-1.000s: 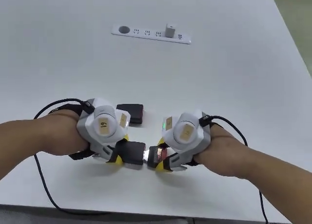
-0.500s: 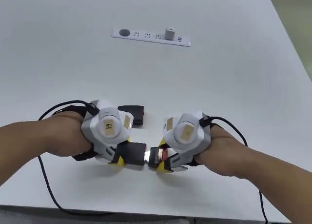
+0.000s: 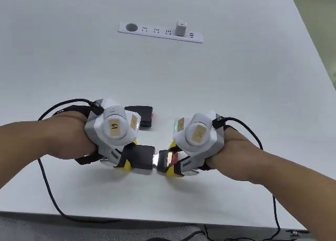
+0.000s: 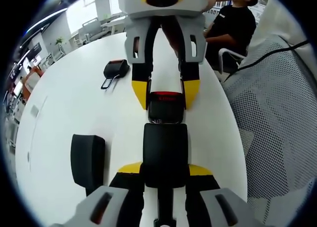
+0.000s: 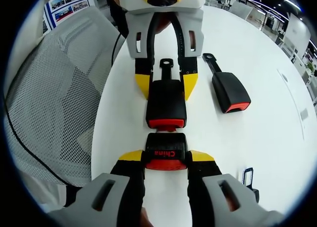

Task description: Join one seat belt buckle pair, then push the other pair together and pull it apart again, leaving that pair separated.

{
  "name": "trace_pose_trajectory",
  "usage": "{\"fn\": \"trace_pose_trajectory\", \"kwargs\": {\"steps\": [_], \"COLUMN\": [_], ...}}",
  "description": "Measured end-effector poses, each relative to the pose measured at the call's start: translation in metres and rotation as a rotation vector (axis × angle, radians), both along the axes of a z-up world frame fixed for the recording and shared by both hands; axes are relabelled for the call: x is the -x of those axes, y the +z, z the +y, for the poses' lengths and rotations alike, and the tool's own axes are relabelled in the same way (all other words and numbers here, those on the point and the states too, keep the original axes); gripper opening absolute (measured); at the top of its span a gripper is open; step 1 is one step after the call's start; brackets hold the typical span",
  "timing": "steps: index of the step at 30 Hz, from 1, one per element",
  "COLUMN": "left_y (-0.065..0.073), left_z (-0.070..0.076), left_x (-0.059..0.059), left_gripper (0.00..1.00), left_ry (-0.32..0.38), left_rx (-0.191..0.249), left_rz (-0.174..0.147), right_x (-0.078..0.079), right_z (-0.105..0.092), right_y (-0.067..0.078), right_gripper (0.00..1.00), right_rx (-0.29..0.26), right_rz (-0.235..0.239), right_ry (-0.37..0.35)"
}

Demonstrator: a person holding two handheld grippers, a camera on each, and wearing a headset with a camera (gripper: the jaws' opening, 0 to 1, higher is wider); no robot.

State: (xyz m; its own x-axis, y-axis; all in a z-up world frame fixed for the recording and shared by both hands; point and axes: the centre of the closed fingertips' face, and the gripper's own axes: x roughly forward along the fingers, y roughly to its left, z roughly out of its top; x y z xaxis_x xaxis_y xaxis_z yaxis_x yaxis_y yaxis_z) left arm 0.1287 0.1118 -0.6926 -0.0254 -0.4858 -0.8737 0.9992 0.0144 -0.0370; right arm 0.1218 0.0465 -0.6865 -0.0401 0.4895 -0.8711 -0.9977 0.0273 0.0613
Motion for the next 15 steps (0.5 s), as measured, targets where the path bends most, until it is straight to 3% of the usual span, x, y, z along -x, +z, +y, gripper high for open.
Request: {"fn": "trace_pose_trajectory", "kwargs": {"steps": [7, 15], "left_y": [-0.0005, -0.0006], "left_z": [0.0021, 0.0022], "left_x": [-0.0011, -0.0002], "left_gripper": [0.31, 0.31], "left_ry": [0.025, 0.05], "left_rx": [-0.005, -0.009], "left_rz": [-0.001, 0.002], "right_x": [-0.0055, -0.0043], "right_z": [-0.0008, -0.0012], "right_y": [-0.006, -0.0032], "right_gripper": [0.3, 0.31], "right_rx": [0.01, 0.016], "right_rz": [-0.01, -0.013], "right_ry": [0.006, 0.003]}}
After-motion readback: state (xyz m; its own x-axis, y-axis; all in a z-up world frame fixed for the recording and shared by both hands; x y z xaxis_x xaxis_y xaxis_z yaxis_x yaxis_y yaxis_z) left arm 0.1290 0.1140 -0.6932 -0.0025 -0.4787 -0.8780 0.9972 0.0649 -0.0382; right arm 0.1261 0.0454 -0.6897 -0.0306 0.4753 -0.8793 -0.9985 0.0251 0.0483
